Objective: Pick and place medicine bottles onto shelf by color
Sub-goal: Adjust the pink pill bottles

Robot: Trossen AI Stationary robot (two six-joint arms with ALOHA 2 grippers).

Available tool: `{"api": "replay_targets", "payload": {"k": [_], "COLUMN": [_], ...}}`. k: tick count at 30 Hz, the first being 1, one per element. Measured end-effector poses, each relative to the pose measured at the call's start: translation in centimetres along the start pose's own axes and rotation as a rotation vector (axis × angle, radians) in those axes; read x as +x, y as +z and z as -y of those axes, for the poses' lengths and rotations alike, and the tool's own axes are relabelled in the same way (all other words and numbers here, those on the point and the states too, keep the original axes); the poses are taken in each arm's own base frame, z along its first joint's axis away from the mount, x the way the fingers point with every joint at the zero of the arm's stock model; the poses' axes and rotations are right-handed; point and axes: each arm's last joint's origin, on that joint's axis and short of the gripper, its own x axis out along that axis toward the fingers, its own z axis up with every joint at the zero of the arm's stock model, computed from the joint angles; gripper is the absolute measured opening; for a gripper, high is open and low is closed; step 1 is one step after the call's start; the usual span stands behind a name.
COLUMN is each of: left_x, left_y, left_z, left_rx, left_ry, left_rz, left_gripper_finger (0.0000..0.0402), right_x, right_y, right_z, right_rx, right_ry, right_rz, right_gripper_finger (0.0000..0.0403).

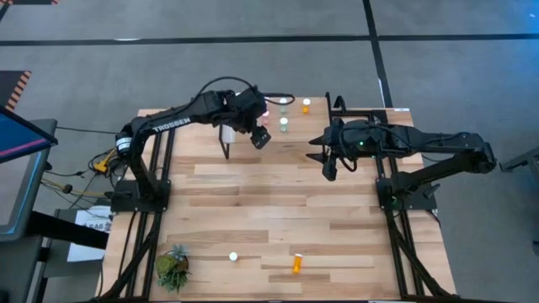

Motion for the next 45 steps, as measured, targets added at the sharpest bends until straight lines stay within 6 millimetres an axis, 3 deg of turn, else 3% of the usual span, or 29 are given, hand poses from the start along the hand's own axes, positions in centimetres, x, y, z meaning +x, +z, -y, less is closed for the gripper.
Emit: {"api": "replay_targets", "payload": {"k": [10,19,30,45], "left_x": [0.0,1.9,1.9,1.9], "left_y": [-0.1,-1.1,-0.7,-0.7], "left_z": [-0.1,0.1,0.2,0.2], "left_rx": [-0.004,0.021,0.034,0.039], "left_ry": [0.004,0.009,-0.001,0.0], "left_rz": [-0.013,-0.04,0.0,0.0], "left_gripper_finger": [0.0252,0.0252,0.0251,0.0188], "right_x": [0.0,0.0,0.0,0.0], "right_y": [0.0,0.0,0.0,0.0], "right_z": [0.0,0.0,0.0,0.0], "right_rx": [-0.003,-0.003,0.0,0.0], "right_ry": [0.0,0.0,0.0,0.0], "right_rz": [0.0,0.0,0.0,0.0], "right_gripper_finger": [0.0221,0.0221,0.0221,0.0221]}}
